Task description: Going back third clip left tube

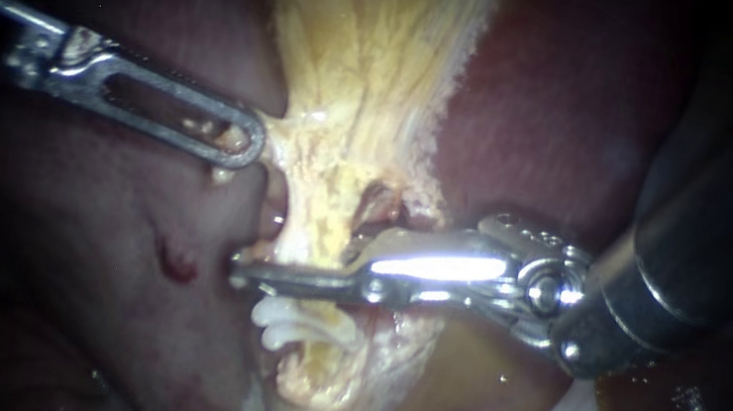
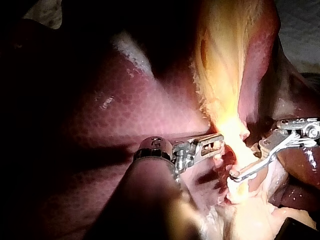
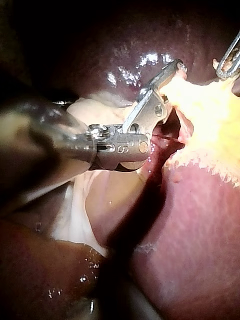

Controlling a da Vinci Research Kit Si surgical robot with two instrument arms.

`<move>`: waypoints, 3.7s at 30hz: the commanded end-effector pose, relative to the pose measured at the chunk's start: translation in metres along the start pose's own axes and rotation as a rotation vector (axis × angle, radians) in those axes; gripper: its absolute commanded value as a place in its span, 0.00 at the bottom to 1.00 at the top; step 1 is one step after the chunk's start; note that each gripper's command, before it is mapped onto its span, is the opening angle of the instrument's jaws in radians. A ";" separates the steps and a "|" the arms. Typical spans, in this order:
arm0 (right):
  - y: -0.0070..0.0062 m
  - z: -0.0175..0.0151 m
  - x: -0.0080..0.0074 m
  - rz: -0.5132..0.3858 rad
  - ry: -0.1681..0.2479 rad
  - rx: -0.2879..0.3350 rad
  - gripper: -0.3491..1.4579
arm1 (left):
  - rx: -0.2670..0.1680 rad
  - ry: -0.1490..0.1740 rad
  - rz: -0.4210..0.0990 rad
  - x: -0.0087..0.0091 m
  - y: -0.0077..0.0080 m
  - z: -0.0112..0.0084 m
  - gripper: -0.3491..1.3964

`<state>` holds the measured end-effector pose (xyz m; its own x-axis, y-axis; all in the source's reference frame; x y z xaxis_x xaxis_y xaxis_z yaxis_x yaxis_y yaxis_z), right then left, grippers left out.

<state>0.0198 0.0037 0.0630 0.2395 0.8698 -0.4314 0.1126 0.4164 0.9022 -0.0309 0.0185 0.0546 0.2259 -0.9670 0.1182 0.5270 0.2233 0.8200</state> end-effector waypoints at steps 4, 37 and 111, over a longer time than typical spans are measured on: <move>0.0000 0.0000 0.0000 0.000 0.000 0.000 0.00 | -0.001 -0.002 -0.002 0.0000 -0.0003 -0.0002 0.00; 0.0015 0.0033 -0.0022 -0.260 0.015 -0.028 0.47 | -0.002 -0.002 -0.002 0.0001 -0.0005 -0.0004 0.00; -0.0024 -0.0204 -0.0032 -0.723 -0.053 -0.147 0.47 | -0.005 -0.003 0.017 0.0011 0.0028 0.0089 0.00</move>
<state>-0.0009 0.0054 0.0622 0.2011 0.3526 -0.9139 0.1305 0.9150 0.3817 -0.0365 0.0170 0.0623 0.2356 -0.9628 0.1326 0.5272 0.2412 0.8148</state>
